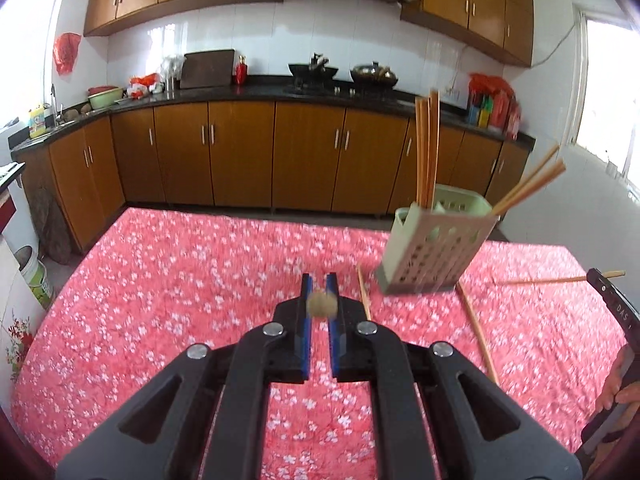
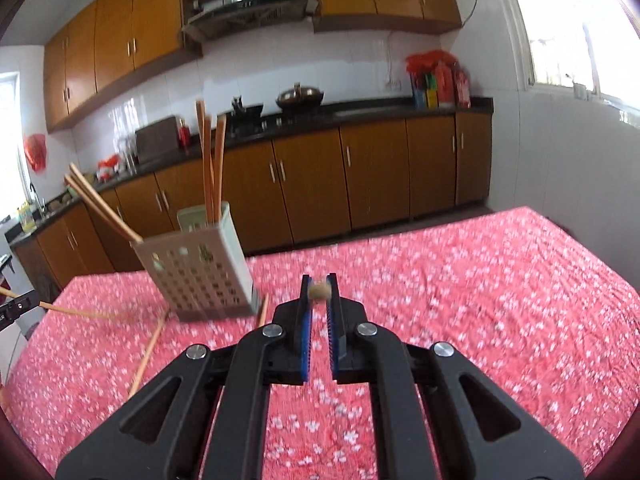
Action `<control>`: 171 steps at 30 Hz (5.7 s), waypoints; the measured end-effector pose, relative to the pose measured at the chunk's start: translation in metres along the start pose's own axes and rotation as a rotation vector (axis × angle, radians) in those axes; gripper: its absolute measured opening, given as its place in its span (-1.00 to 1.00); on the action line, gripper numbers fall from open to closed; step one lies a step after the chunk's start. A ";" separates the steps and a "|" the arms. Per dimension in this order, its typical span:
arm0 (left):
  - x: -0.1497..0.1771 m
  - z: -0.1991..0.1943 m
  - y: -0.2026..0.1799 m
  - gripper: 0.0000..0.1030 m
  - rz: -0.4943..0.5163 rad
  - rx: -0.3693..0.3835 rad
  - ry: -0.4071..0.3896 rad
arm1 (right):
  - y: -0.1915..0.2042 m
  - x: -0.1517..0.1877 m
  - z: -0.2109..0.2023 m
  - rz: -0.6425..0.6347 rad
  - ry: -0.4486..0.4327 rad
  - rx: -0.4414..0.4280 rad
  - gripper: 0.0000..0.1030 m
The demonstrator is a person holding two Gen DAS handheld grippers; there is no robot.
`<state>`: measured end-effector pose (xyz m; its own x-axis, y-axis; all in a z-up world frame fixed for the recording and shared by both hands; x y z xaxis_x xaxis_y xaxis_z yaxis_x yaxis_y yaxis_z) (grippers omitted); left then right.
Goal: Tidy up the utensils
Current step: 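Lift both chopsticks upright and carry them above the perforated holder, then lower the chopsticks into the holder and open both tools, then grasp a chopstick with the right tool while the left tool grasps the last one, then lift both chopsticks upright and carry them above the perforated holder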
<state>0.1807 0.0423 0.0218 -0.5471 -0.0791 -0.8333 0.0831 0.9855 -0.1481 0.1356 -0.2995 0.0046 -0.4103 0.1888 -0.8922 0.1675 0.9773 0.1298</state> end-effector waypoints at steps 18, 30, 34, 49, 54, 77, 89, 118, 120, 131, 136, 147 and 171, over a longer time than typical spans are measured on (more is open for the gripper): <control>-0.076 -0.052 -0.047 -0.85 0.049 0.182 -0.170 | 0.040 -0.103 -0.071 0.063 -0.281 -0.252 -0.86; -0.130 -0.047 -0.084 -0.85 0.054 0.241 -0.302 | 0.077 -0.128 -0.043 0.060 -0.400 -0.228 -0.86; -0.137 -0.022 -0.089 -0.85 0.034 0.209 -0.303 | 0.086 -0.125 -0.027 0.040 -0.388 -0.226 -0.86; -0.118 0.047 -0.067 -0.68 -0.033 0.206 -0.178 | 0.102 -0.099 0.021 -0.028 -0.249 -0.191 -0.78; -0.116 0.034 -0.064 -0.51 -0.041 0.198 -0.194 | 0.093 -0.104 0.011 0.001 -0.253 -0.194 -0.40; 0.054 0.060 0.028 -0.20 -0.010 -0.111 0.179 | 0.039 0.076 0.059 -0.035 0.405 -0.113 -0.36; 0.075 0.064 0.016 -0.20 -0.046 -0.017 0.216 | 0.068 0.118 0.063 -0.166 0.475 -0.109 -0.66; 0.103 0.121 -0.023 -0.83 0.085 -0.050 0.326 | 0.026 0.105 0.079 -0.085 0.435 0.010 -0.85; 0.099 0.123 -0.008 -0.83 0.061 -0.075 0.323 | 0.027 0.105 0.081 -0.092 0.434 0.008 -0.85; 0.092 0.123 0.032 -0.72 0.011 -0.091 0.310 | 0.032 0.101 0.097 -0.126 0.432 0.033 -0.84; 0.090 0.122 0.034 -0.70 -0.001 -0.077 0.309 | 0.032 0.101 0.098 -0.125 0.432 0.032 -0.84; 0.091 0.119 0.033 -0.69 -0.021 -0.067 0.307 | 0.030 0.101 0.096 -0.116 0.432 0.026 -0.84; 0.093 0.117 0.024 -0.69 0.080 -0.081 0.328 | 0.029 0.101 0.090 -0.104 0.435 0.008 -0.84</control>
<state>0.2291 0.0412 -0.1212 -0.7812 0.0388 -0.6231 0.0773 0.9964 -0.0349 0.1792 -0.2601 -0.1208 -0.7641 0.1142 -0.6349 0.1115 0.9928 0.0444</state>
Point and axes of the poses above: each gripper's, at about its wrist camera, not at the fingertips, and z roughly the way its jaws point, y to its left, x to its underside, the point moved 2 cm from there along z, roughly the way its jaws point, and after that the axes turned 5 degrees about x, right-handed, at the moved point
